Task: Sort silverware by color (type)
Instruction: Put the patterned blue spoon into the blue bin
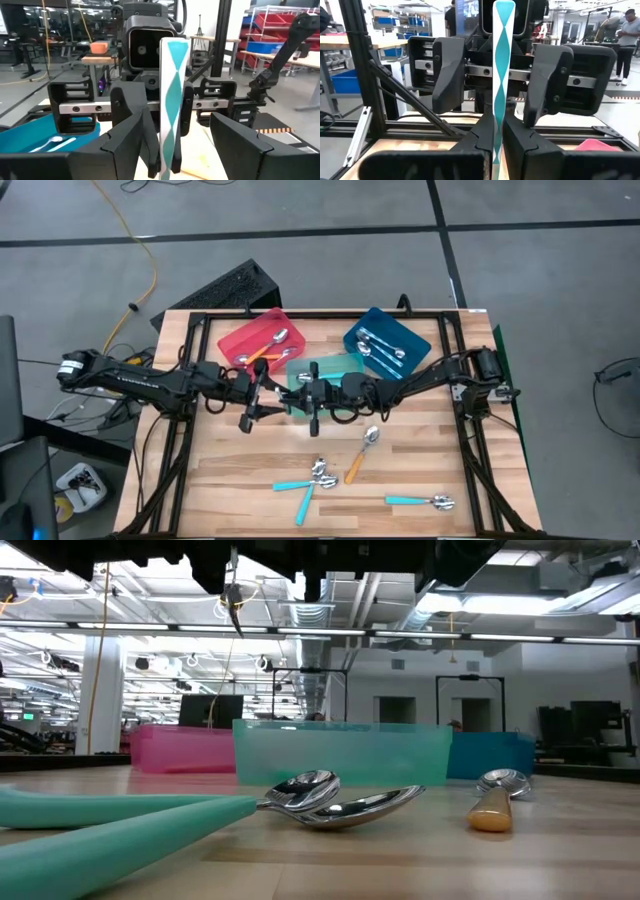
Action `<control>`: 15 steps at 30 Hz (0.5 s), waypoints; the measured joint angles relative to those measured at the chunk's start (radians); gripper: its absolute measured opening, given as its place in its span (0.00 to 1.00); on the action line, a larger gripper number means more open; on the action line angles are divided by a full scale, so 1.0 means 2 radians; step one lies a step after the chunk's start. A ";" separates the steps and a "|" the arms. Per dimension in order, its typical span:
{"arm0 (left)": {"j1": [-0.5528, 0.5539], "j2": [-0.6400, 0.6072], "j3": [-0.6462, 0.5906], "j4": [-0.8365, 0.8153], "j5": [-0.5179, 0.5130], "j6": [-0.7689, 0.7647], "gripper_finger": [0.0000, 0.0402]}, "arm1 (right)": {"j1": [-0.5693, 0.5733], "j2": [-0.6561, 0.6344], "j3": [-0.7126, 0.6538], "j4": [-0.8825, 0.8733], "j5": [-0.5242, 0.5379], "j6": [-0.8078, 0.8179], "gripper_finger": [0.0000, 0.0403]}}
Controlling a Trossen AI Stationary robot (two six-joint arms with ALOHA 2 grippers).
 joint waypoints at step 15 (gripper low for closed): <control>0.000 0.001 0.000 0.000 -0.060 -0.013 0.38 | 0.001 0.007 0.001 -0.008 0.017 -0.006 0.11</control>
